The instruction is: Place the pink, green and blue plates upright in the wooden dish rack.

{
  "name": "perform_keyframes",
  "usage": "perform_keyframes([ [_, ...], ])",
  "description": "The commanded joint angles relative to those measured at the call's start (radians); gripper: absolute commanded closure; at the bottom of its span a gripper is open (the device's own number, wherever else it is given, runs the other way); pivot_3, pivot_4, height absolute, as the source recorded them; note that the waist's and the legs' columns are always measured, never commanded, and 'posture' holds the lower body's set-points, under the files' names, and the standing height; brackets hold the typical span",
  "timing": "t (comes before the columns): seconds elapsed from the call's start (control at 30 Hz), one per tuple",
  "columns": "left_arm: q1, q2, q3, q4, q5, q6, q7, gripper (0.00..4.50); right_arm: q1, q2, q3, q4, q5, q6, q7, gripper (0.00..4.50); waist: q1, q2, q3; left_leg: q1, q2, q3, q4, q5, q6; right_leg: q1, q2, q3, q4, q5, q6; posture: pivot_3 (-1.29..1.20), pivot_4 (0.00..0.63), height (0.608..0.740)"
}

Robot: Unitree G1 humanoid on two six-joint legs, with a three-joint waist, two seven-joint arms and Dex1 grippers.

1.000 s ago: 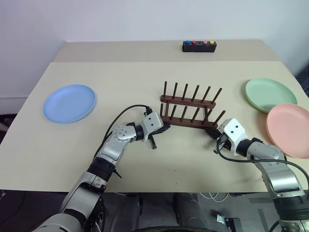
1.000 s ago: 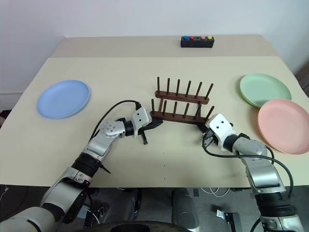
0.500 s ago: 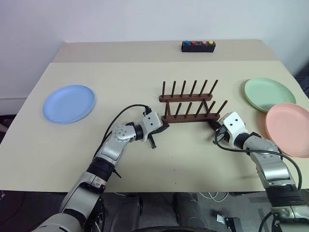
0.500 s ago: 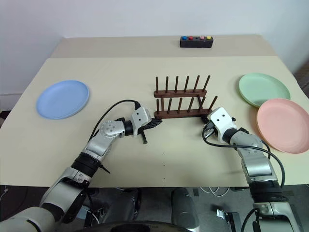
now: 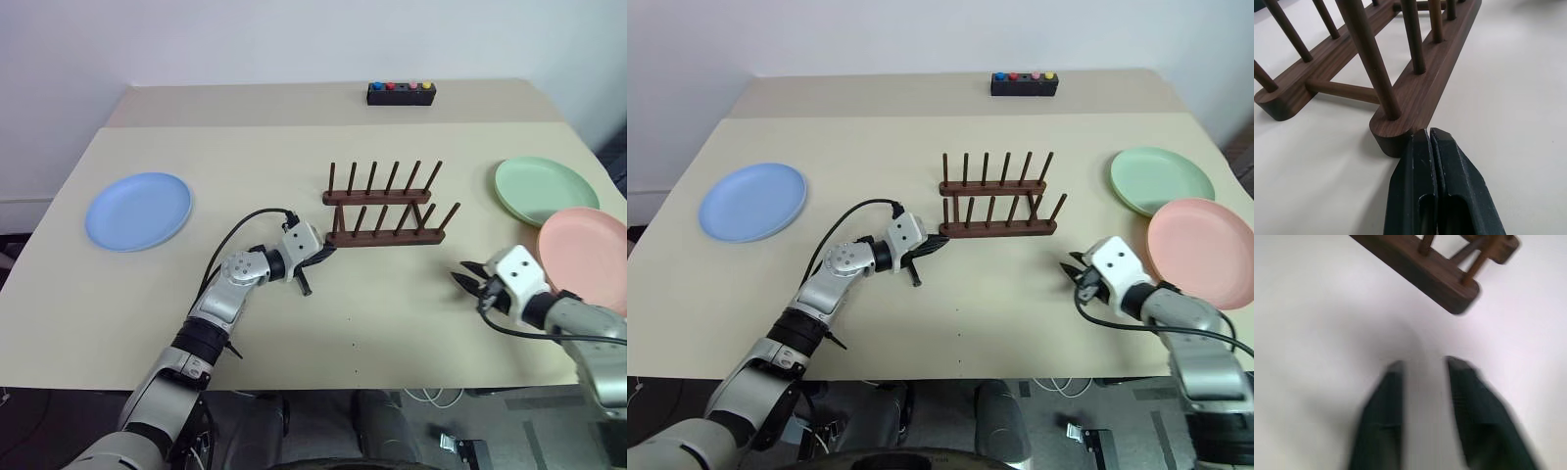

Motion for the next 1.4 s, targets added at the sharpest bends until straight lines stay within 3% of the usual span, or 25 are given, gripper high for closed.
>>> perform_keyframes([
  [0.03,0.032,0.007,0.010,-0.064,-0.031,0.017,-0.042,4.50,0.062,-0.048,-0.151,-0.115,0.036,0.025,0.017,1.19,0.001,0.000,0.000,0.000,0.000,0.000,0.000,0.000,0.000,0.000,0.000,0.000,0.000,0.000,0.000,0.00,0.150,0.740],
  [0.1,0.050,0.011,0.011,-0.107,-0.055,0.040,-0.069,4.50,0.086,-0.061,-0.199,-0.147,0.048,0.047,0.023,0.17,0.000,0.000,0.000,-0.001,0.000,0.000,0.000,0.000,0.000,0.000,0.000,0.000,-0.001,0.000,0.000,0.00,0.150,0.740],
  [0.27,0.146,0.068,-0.020,-0.309,-0.144,0.142,-0.220,4.50,0.115,-0.104,-0.280,-0.124,-0.005,0.125,-0.005,0.17,0.001,0.000,0.000,-0.002,0.000,0.000,0.000,0.000,0.000,-0.001,0.000,0.000,0.000,0.000,0.000,0.00,0.150,0.740],
  [0.4,0.189,0.097,-0.049,-0.398,-0.175,0.189,-0.291,4.50,0.114,-0.101,-0.236,-0.056,-0.082,0.159,-0.073,0.17,0.005,0.000,0.000,-0.002,0.000,0.000,0.001,0.000,0.000,-0.001,0.000,0.000,-0.001,0.000,0.000,0.00,0.150,0.740],
  [0.63,0.191,0.062,-0.046,-0.460,-0.238,0.222,-0.310,4.50,0.099,-0.076,-0.164,0.048,-0.167,0.156,-0.161,0.17,0.003,0.001,0.000,-0.003,0.000,0.000,0.001,0.000,0.000,-0.002,0.000,0.000,-0.001,-0.002,-0.003,0.00,0.150,0.740],
  [0.67,0.189,0.060,-0.046,-0.452,-0.238,0.220,-0.312,4.50,0.099,-0.076,-0.163,0.045,-0.169,0.156,-0.162,0.69,0.003,0.001,0.000,-0.003,0.000,0.000,0.001,0.000,0.000,-0.002,0.000,0.000,-0.001,-0.002,-0.003,0.00,0.150,0.740],
  [0.7,0.186,0.058,-0.045,-0.439,-0.237,0.215,-0.315,4.50,0.098,-0.075,-0.161,0.039,-0.168,0.159,-0.162,0.92,0.002,0.001,0.000,-0.003,0.000,0.000,0.001,0.000,0.000,-0.002,0.000,0.000,-0.001,-0.002,-0.002,0.00,0.150,0.740],
  [0.93,0.183,0.054,-0.050,-0.395,-0.224,0.195,-0.319,4.50,0.109,-0.074,-0.170,0.019,-0.183,0.163,-0.170,4.43,0.002,0.001,0.000,-0.004,0.000,0.000,0.001,0.000,0.000,-0.002,0.000,0.000,-0.001,-0.001,-0.001,0.00,0.150,0.740],
  [1.27,0.148,0.041,-0.043,-0.336,-0.219,0.149,-0.321,4.50,0.180,-0.141,-0.288,-0.136,-0.225,0.131,-0.124,4.43,0.003,0.001,0.000,-0.004,0.000,0.000,0.001,0.000,0.000,-0.002,0.000,0.000,-0.001,-0.001,-0.001,0.00,0.150,0.740],
  [1.4,0.132,0.037,-0.037,-0.314,-0.216,0.134,-0.315,4.50,0.096,-0.181,-0.337,-0.197,-0.183,0.100,-0.095,4.43,-0.001,0.001,0.000,-0.004,0.000,0.000,0.001,0.000,0.000,-0.003,0.000,0.000,-0.001,-0.001,0.000,0.00,0.150,0.740],
])
